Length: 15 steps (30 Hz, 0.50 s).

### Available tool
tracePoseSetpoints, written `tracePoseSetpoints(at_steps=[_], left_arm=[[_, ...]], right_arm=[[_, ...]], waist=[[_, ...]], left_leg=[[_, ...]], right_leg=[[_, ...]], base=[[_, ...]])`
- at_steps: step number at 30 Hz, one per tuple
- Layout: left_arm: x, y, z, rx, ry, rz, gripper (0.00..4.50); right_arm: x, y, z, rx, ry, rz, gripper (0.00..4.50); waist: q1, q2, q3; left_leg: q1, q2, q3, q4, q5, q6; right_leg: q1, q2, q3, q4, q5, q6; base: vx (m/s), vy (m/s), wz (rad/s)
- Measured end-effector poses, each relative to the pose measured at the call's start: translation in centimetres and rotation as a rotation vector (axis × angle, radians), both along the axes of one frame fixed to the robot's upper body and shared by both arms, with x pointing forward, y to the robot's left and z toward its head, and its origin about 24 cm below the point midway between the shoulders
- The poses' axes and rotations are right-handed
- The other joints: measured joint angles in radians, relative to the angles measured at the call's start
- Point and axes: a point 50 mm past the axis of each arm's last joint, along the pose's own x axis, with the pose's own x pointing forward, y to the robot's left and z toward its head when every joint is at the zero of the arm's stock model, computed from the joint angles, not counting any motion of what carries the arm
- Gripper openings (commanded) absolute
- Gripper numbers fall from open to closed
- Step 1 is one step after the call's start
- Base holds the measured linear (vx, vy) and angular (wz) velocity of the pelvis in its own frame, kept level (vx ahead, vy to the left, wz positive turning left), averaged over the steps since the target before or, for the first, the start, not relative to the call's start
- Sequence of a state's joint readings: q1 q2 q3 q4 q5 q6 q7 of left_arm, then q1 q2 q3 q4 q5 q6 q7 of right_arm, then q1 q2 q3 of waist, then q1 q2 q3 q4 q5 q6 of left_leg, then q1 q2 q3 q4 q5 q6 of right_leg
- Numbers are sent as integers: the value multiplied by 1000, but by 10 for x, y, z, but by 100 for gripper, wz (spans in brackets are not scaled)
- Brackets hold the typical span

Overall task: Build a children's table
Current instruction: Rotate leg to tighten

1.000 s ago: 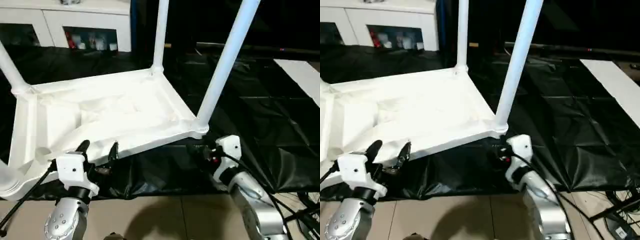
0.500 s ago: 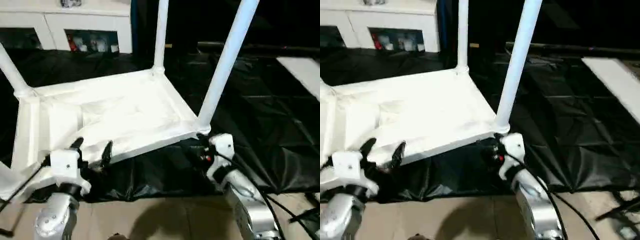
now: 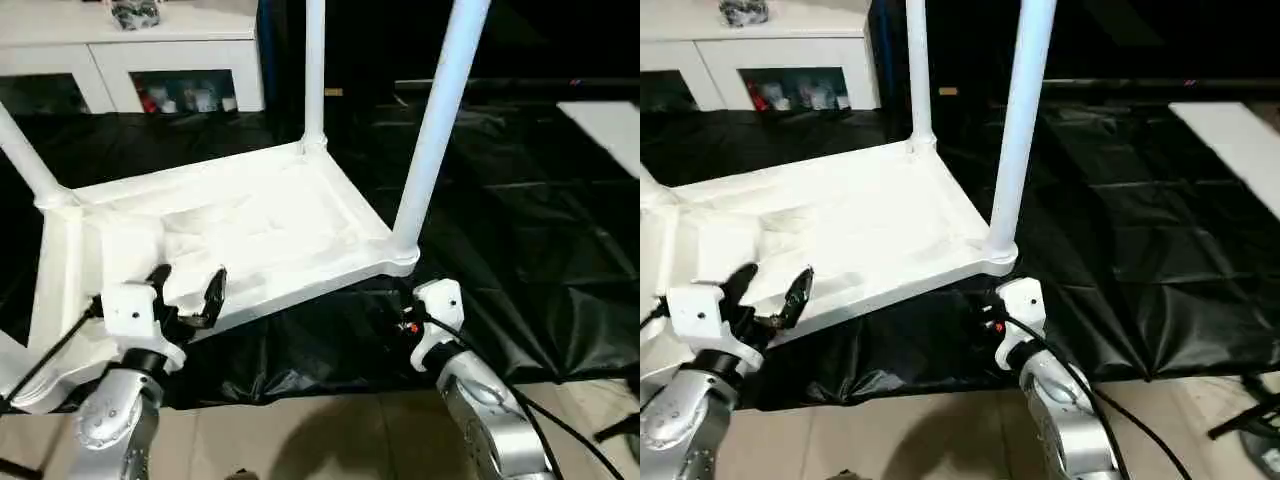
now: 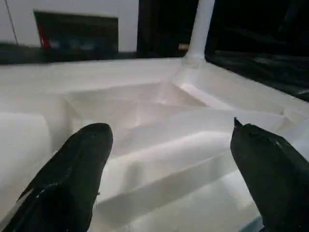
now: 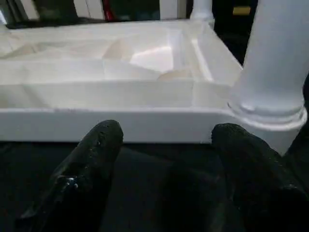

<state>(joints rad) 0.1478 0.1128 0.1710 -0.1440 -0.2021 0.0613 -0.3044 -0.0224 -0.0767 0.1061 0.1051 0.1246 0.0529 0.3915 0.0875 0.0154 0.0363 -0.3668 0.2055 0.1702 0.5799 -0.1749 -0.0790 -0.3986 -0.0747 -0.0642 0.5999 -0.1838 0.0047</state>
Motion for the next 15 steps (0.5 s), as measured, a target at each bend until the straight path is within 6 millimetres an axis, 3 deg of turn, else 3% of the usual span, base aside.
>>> tracePoseSetpoints(at_steps=[9,15], left_arm=[[3,-6,-2,14,-10,-49,443],[6,-17,0,3,-30,-80,443]], right_arm=[[-7,-20,-2,16,-4,-100,340],[-11,-17,-7,18,5,-107,340]], waist=[[2,-9,-5],[-1,-8,-5]], left_leg=[[0,0,0,-1,0,0],[0,0,0,-1,0,0]], right_leg=[[0,0,0,0,0,0],[0,0,0,-1,0,1]], base=[[0,0,0],[0,0,0]])
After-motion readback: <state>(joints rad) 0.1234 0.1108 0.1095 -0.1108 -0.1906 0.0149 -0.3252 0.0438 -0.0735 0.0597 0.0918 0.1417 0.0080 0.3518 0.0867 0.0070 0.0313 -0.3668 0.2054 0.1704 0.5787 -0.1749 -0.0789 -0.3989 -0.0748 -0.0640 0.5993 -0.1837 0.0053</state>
